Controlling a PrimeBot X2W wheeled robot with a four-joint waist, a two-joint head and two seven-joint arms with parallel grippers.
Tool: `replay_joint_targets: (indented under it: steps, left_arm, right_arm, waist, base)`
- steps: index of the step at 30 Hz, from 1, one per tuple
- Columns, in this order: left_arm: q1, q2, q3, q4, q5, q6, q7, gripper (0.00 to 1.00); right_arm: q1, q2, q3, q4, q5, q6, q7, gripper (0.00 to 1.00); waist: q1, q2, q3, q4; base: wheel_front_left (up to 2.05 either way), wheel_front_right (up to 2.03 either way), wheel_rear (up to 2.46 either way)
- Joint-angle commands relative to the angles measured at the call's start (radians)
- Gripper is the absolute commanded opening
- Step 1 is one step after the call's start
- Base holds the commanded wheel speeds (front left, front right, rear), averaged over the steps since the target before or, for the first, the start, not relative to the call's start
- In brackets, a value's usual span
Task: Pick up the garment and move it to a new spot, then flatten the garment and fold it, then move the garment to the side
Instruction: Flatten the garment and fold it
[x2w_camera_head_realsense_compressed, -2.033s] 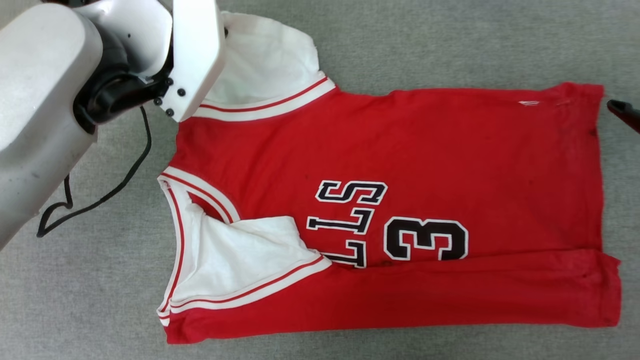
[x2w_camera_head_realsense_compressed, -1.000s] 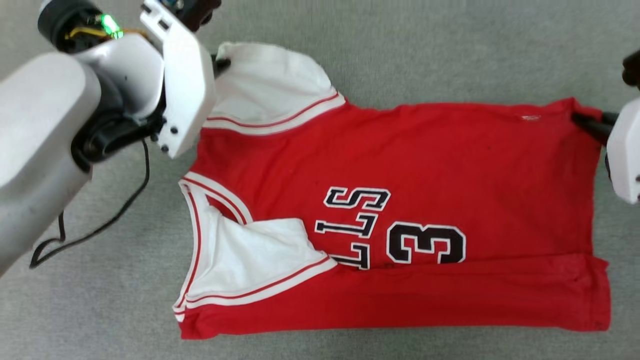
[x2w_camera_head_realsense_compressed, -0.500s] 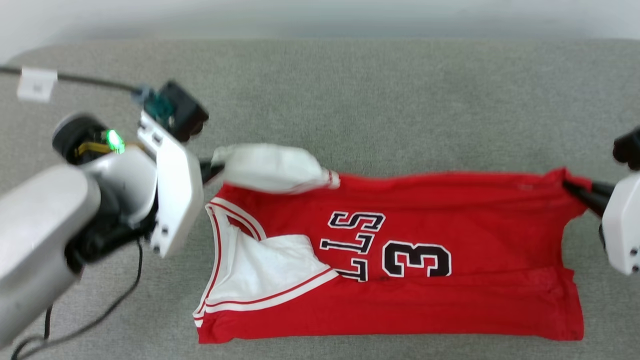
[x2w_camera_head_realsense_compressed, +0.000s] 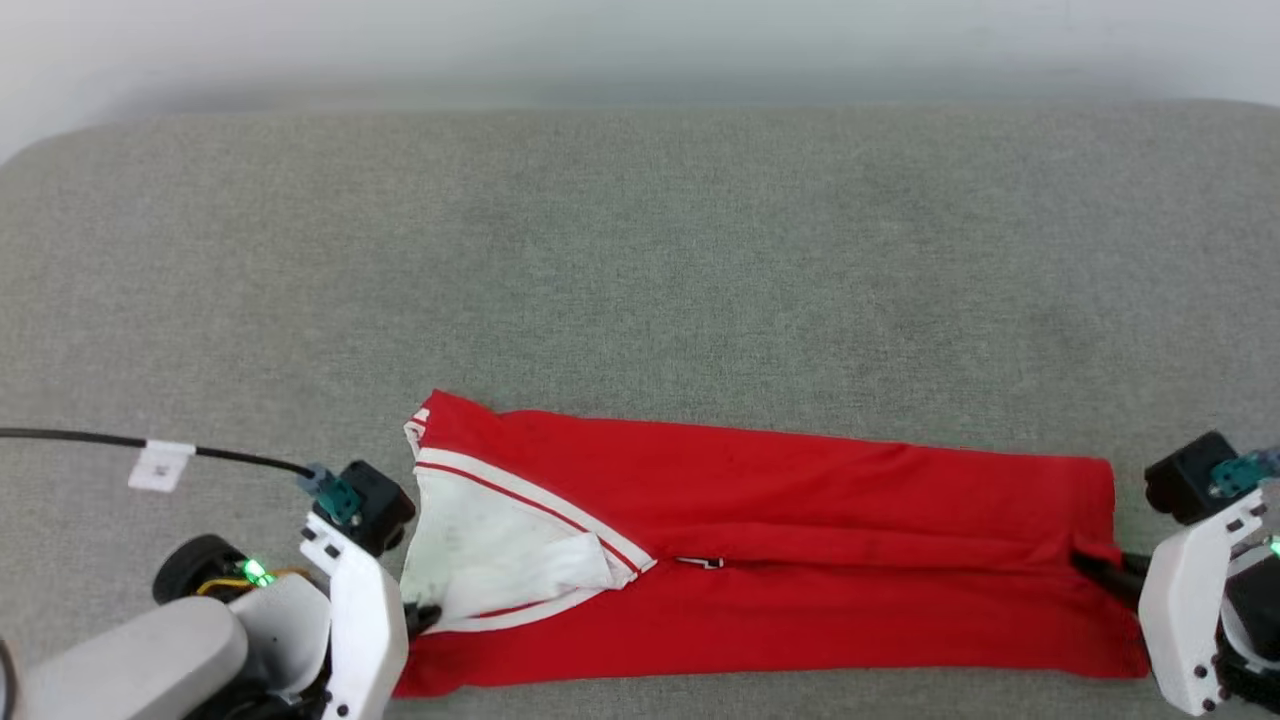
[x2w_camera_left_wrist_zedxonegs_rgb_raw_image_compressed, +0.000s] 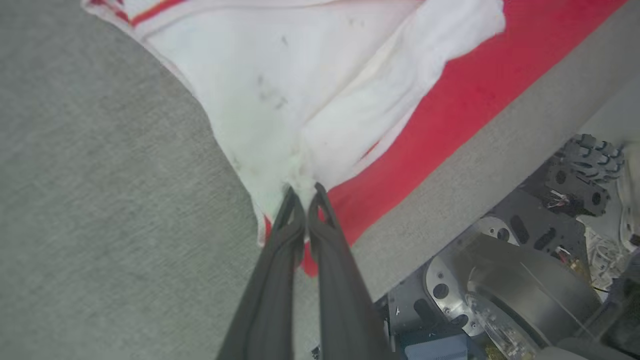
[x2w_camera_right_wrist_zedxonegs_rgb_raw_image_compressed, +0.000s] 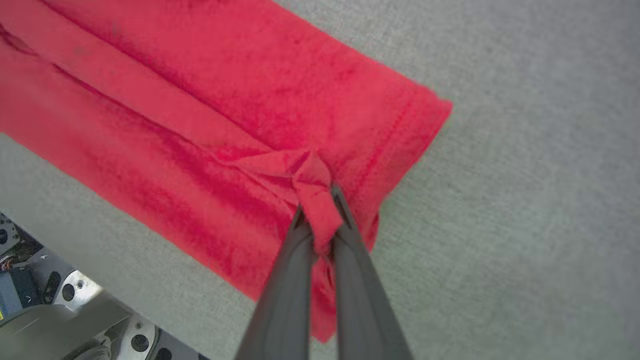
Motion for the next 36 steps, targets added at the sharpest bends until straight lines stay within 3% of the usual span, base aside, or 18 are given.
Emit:
replay_joint_targets:
  steps: [1,4,5,6,7,8,11,16,18,19,23,30,36]
  left_arm:
    - [0.02,-0.016,-0.004,0.019,-0.005,-0.003,-0.01,0.0]
    - [0.034,-0.049,-0.012,0.075,-0.003,-0.013,-0.032,0.0]
    - [0.034,-0.055,-0.013,0.091,0.006,-0.016,-0.04,0.22]
    - [0.029,-0.061,-0.014,0.104,0.018,-0.017,-0.053,0.89]
    - [0.025,-0.065,-0.009,0.112,0.022,-0.02,-0.068,1.0]
    - [0.021,-0.068,-0.001,0.116,0.028,-0.022,-0.088,1.0]
    - [0.011,-0.068,0.024,0.109,0.052,-0.024,-0.16,1.0]
    - [0.006,-0.083,0.076,0.115,0.138,0.034,-0.345,1.0]
    - [0.011,-0.093,0.098,0.123,0.167,0.068,-0.42,1.0]
    - [0.025,-0.119,0.138,0.128,0.196,0.119,-0.545,1.0]
    - [0.055,-0.144,0.201,0.142,0.212,0.205,-0.684,1.0]
    - [0.128,-0.224,0.375,0.122,0.305,0.367,-0.736,1.0]
    - [0.267,-0.309,0.562,0.066,0.474,0.432,-0.736,1.0]
  right_arm:
    - [0.015,0.013,0.006,0.017,-0.008,-0.001,-0.001,0.0]
    - [0.013,0.037,0.023,0.067,-0.02,-0.001,-0.007,0.0]
    - [0.008,0.042,0.026,0.082,-0.023,-0.001,-0.013,0.0]
    - [0.006,0.051,0.024,0.094,-0.017,-0.001,-0.022,0.26]
    - [0.003,0.058,0.024,0.099,-0.009,-0.001,-0.031,0.95]
    - [-0.005,0.059,0.018,0.099,-0.007,-0.001,-0.046,1.0]
    - [-0.02,0.041,0.006,0.088,-0.018,-0.001,-0.09,1.0]
    - [-0.013,0.019,-0.066,0.037,-0.01,-0.001,-0.167,1.0]
    - [0.002,0.014,-0.106,0.009,-0.007,-0.001,-0.187,1.0]
    - [0.03,0.02,-0.18,-0.026,-0.012,-0.001,-0.211,1.0]
    - [0.071,0.047,-0.31,-0.026,-0.031,-0.001,-0.243,1.0]
    - [0.173,0.133,-0.473,0.036,-0.06,-0.001,-0.229,1.0]
    - [0.225,0.215,-0.505,0.079,-0.034,-0.001,-0.19,1.0]
  waist:
    - [0.0001,-0.0001,0.014,-0.002]
    - [0.0001,-0.0001,0.027,-0.002]
    - [0.0001,-0.0001,0.029,-0.002]
    - [0.0001,-0.0001,0.029,-0.002]
    - [0.0001,-0.0001,0.028,-0.002]
    - [0.0001,-0.0001,0.026,-0.003]
    - [0.0001,-0.0001,0.009,-0.003]
    - [0.0001,-0.0001,-0.018,0.002]
    - [0.0001,-0.0001,-0.025,0.002]
    - [0.0001,-0.0001,-0.03,0.0]
    - [0.0001,-0.0001,-0.029,0.0]
    - [0.0001,-0.0001,-0.015,0.006]
    - [0.0001,-0.0001,0.003,0.014]
  base:
    - [0.0,0.0,0.0]
    - [0.0,0.0,0.0]
    - [0.0,0.0,0.0]
    - [0.0,0.0,0.0]
    - [0.0,0.0,0.0]
    - [0.0,0.0,0.0]
    - [0.0,0.0,0.0]
    - [0.0,0.0,0.0]
    - [0.0,0.0,0.0]
    - [0.0,0.0,0.0]
    - [0.0,0.0,0.0]
    - [0.0,0.0,0.0]
    - [0.0,0.0,0.0]
